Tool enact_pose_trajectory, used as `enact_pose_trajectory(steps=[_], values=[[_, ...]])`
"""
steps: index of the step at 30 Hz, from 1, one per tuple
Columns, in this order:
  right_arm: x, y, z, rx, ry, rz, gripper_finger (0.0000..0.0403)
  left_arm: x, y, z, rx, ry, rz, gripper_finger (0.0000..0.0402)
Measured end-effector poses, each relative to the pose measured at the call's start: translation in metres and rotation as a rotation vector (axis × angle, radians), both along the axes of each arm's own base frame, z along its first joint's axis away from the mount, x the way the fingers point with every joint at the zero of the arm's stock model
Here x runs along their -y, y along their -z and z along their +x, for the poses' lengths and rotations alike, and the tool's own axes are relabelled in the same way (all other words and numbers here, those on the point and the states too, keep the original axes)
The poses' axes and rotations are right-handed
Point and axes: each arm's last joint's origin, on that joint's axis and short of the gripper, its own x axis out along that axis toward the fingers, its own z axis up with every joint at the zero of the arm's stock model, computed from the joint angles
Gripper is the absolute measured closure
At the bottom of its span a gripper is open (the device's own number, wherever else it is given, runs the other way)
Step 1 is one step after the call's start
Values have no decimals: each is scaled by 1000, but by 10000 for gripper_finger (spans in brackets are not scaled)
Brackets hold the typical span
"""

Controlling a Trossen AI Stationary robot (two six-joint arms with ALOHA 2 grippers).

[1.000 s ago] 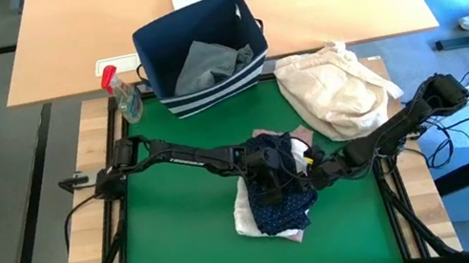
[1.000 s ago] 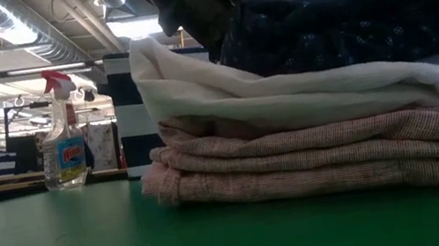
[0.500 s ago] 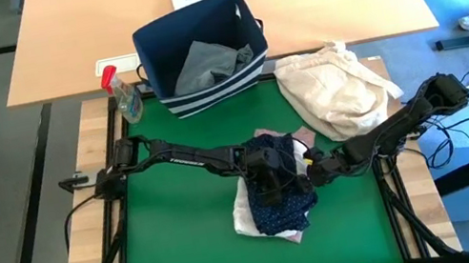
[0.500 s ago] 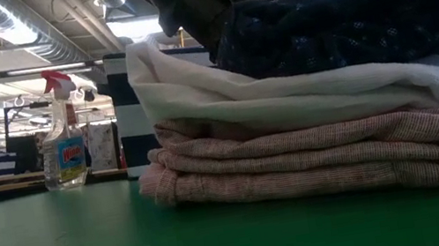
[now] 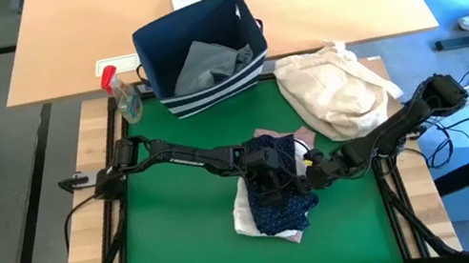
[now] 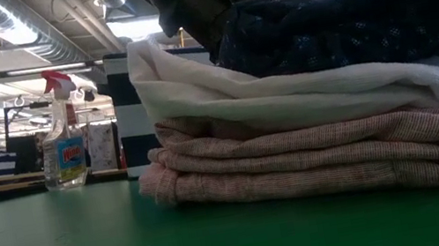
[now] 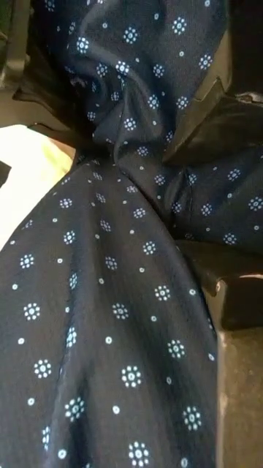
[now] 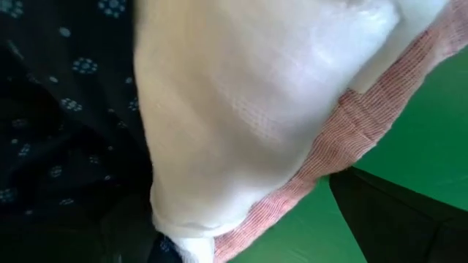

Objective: Fold laundry
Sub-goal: Put the stacked polos into the blue laundry bin

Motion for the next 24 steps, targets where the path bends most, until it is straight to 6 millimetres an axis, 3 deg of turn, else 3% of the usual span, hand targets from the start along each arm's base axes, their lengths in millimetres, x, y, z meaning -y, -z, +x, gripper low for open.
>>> enact_pose_trajectory(steps=[11, 19, 24], values=[[-6, 15, 8, 94, 140, -68, 25, 0, 0, 0, 0, 0, 2, 223], [-27, 36, -6, 283, 325, -131, 25, 0, 0, 0, 2, 36, 31, 223], [-33, 45, -8, 362, 354, -166, 25, 0, 0, 0, 7, 48, 38, 223]])
